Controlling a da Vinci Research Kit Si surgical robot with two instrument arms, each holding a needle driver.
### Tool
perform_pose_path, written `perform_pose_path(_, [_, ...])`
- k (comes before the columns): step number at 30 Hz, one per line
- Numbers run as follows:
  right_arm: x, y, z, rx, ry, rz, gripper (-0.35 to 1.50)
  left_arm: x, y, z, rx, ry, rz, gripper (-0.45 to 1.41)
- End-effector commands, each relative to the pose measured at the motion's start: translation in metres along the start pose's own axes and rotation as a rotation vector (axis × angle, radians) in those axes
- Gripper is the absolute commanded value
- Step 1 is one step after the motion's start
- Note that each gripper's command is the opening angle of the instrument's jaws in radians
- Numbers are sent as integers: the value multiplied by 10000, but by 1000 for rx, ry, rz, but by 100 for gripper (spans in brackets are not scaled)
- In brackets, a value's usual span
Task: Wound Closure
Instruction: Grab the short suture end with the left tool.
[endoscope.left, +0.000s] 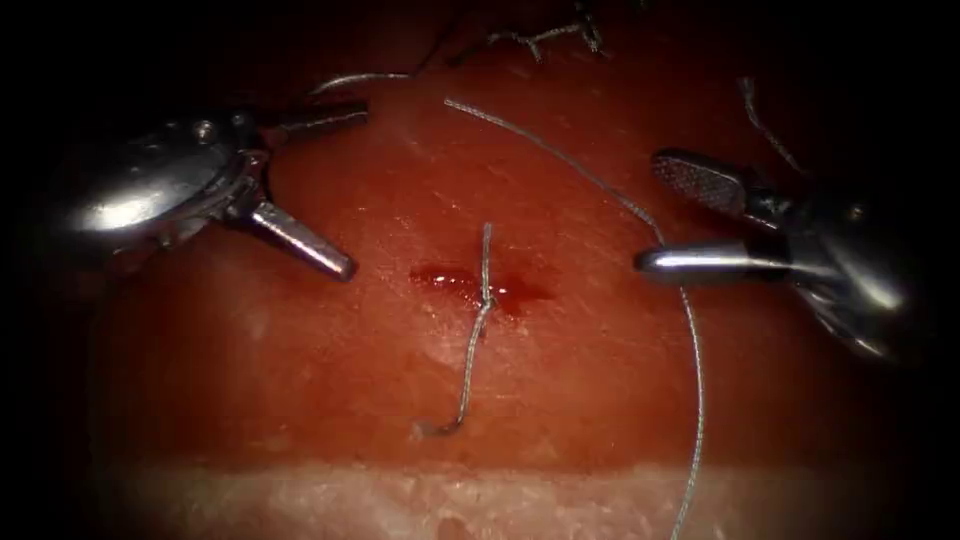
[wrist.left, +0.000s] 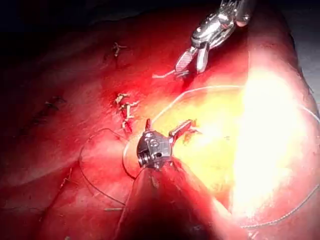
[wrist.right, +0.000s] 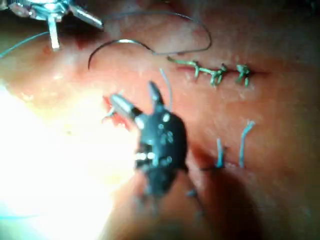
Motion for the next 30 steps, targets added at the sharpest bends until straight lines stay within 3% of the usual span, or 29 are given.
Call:
perform_pose_path(1, [-5, 1, 8, 2, 2, -1, 133, -3, 1, 8, 7, -21, -12, 78])
perform_pose_path(9, [-3, -15, 12, 16, -44, -18, 133, -19, 43, 41, 35, -182, -109, 74])
perform_pose_path(11, [-5, -25, 15, 23, -73, -36, 133, -28, 56, 53, 56, -264, -108, 74])
perform_pose_path(18, [-9, -33, 18, 19, -123, -68, 131, -46, 68, 69, 74, -329, -95, 69])
perform_pose_path(23, [-12, -35, 20, 17, -125, -77, 131, -60, 71, 84, 91, -338, -84, 42])
perform_pose_path(28, [-12, -37, 23, 16, -125, -78, 131, -66, 66, 89, 92, -339, -80, 39])
perform_pose_path(30, [-13, -38, 25, 16, -125, -79, 131, -67, 63, 87, 89, -340, -78, 29])
